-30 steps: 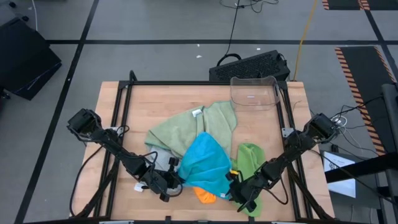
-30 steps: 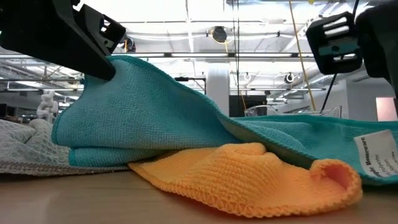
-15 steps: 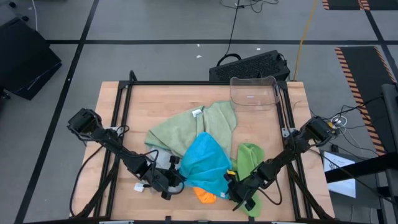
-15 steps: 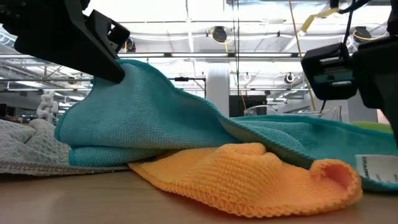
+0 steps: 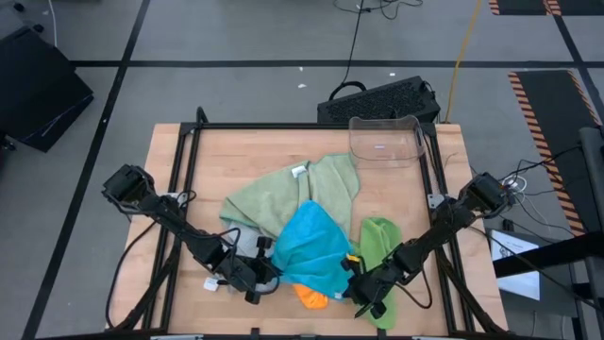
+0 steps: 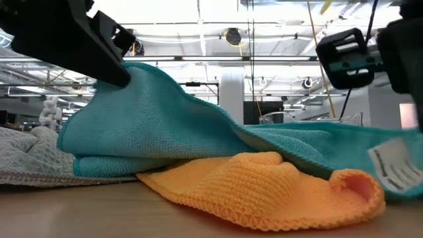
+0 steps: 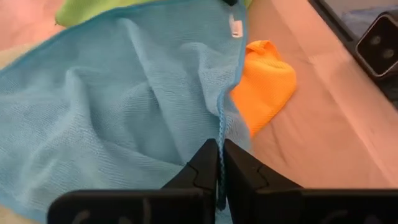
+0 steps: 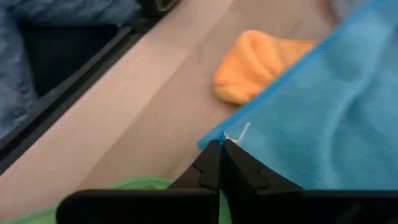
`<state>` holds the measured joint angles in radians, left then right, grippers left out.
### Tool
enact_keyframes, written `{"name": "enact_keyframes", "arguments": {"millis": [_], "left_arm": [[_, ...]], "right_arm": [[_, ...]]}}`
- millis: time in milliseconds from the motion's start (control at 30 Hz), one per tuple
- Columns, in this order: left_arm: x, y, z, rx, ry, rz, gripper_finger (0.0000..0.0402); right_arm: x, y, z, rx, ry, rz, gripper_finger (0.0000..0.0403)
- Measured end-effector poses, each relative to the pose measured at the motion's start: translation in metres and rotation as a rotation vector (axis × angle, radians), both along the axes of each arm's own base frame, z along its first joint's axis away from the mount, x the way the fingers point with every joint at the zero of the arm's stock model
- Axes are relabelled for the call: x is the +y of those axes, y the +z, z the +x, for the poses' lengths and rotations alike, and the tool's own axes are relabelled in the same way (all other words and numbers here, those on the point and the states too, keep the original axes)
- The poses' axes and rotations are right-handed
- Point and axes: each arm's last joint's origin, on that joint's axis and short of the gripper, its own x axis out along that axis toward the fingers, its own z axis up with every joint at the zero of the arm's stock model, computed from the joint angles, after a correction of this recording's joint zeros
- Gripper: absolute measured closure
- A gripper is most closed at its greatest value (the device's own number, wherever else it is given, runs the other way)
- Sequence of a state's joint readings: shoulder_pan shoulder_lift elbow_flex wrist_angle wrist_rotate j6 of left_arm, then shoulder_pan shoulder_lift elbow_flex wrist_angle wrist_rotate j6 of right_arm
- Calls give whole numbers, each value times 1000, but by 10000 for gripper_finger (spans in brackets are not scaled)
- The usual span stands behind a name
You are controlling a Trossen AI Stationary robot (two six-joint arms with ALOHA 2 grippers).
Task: Fold microfiber towels
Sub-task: Fold the blue microfiber towel
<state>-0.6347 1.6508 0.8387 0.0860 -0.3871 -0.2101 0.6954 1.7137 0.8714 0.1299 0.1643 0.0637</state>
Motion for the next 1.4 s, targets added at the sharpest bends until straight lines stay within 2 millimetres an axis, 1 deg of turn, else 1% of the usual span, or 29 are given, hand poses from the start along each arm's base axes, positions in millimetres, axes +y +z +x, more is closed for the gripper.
{"name": "enact_keyframes", "arguments": {"millis": [133,267,333,400,500,600,733,900,1000,1133,1233,1400], "left_arm": [[-9,0,-7,17,-33,-39,375],[-22,0,-16,22,-68,-57,369],[-28,0,-22,21,-81,-61,353],[-33,0,-27,10,-71,-54,327],[-39,-1,-32,-26,-44,-13,287],[-45,-7,-37,-43,-27,35,262],[-56,-15,-41,-112,-15,118,253],[-71,-26,-38,-236,-44,226,252],[-68,-30,-31,-266,-24,293,252],[-61,-23,-23,-277,-29,362,252],[-54,-17,-17,-247,-89,339,252],[-41,-23,-10,-121,-185,259,254]], "right_arm": [[3,13,-7,-52,-58,-13,401],[3,23,-17,-62,-131,-13,401],[4,28,-20,-84,-162,-9,401],[4,33,-22,-111,-191,-12,402],[3,37,-23,-135,-230,-17,402],[0,38,-22,-156,-273,-30,402],[-4,38,-18,-156,-295,-28,402],[-8,38,-15,-156,-310,-30,402],[-9,38,-14,-154,-311,-28,402],[-8,38,-14,-153,-310,-26,403],[-8,38,-14,-153,-310,-26,403],[-8,38,-14,-153,-310,-26,403]]}}
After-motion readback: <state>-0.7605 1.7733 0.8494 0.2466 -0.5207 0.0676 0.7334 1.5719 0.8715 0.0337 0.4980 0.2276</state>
